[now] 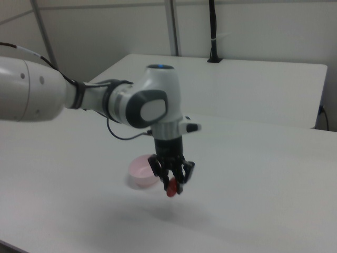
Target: Pick up strawberry from bowl
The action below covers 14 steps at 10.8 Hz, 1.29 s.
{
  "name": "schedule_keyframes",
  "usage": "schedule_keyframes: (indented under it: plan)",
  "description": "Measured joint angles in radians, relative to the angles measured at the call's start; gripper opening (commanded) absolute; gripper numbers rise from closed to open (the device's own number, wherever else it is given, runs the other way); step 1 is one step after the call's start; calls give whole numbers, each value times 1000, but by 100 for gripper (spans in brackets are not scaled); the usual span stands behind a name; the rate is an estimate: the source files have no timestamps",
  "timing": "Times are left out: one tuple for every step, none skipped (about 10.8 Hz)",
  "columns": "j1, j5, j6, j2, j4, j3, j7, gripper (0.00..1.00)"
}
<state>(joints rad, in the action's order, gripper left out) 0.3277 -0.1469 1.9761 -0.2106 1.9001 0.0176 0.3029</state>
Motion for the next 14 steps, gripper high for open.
schedule_keyframes:
  plan:
    - [31,-6,18,-9,15,1,25,42]
    - [60,-32,53,-17,41,1,42,42]
    - [81,-58,94,-22,70,2,47,42]
    - [101,-74,134,-27,93,2,47,42]
    - [116,-77,161,-30,105,2,48,49]
    - [125,-78,172,-34,109,2,49,63]
    - [128,-78,180,-38,110,2,49,69]
    - [127,-78,188,-42,111,2,49,79]
    - [127,-78,193,-44,112,2,49,89]
    - [127,-78,195,-44,112,2,49,100]
    - [127,-78,195,-44,112,2,49,100]
    - [127,-78,196,-44,111,2,46,100]
    - [126,-77,196,-41,108,2,34,100]
    - [123,-77,198,-30,99,-3,10,100]
